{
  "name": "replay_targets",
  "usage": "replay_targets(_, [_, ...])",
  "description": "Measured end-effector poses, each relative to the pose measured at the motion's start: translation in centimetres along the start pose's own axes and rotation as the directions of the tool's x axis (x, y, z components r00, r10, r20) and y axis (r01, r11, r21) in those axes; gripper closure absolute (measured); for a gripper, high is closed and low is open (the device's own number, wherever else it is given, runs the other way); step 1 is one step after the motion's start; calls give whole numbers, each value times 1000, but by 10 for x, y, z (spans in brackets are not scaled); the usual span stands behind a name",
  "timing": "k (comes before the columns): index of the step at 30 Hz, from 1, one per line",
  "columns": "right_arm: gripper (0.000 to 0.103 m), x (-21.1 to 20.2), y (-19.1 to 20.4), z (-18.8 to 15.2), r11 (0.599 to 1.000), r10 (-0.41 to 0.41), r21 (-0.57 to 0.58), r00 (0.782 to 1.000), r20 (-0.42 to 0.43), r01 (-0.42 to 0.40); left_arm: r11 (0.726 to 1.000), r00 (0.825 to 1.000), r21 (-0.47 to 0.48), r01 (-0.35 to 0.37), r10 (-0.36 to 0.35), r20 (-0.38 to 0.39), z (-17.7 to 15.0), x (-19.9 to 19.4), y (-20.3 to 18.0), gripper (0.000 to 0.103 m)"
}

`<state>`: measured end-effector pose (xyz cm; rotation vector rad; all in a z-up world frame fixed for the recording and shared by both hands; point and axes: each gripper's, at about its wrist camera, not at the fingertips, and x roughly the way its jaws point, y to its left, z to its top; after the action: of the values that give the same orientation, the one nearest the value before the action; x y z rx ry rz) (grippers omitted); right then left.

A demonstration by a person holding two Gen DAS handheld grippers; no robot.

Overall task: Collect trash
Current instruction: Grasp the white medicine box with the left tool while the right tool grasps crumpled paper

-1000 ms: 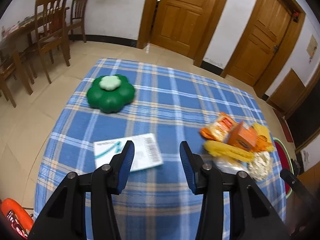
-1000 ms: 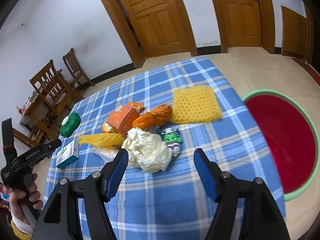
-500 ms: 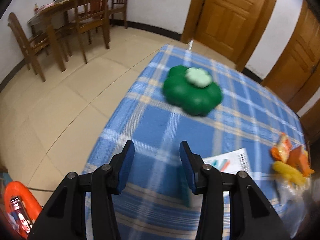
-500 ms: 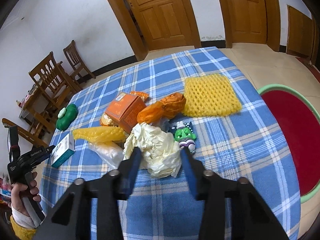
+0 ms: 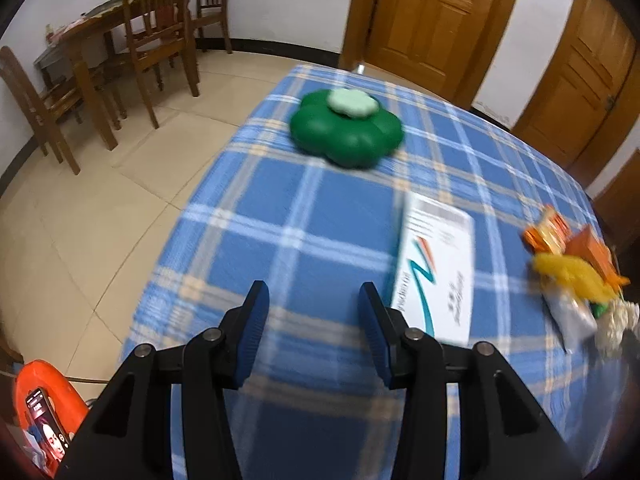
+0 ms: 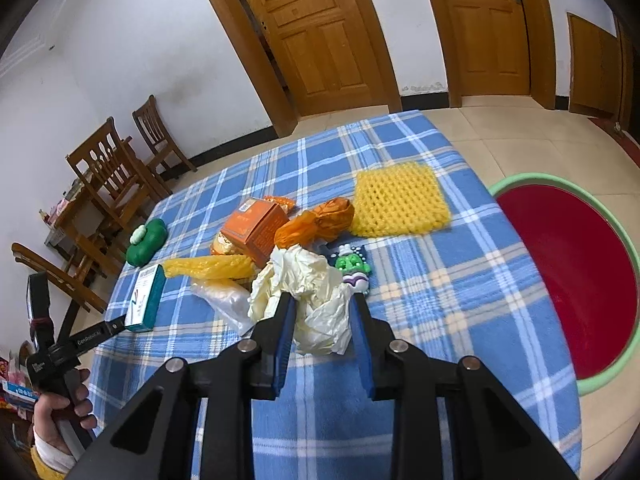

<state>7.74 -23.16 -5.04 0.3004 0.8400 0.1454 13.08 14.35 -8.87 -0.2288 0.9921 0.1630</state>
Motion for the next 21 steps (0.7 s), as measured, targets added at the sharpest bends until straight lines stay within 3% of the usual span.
replay_targets(11, [73, -24, -12, -5, 1000, 6, 19, 999, 34, -7, 994, 994, 5, 106, -106, 23, 1, -25, -20, 56])
replay_targets(21, [73, -40, -37, -4, 997, -38, 68, 997, 65, 33, 987, 987, 33, 158, -158, -18, 9, -6, -52, 56])
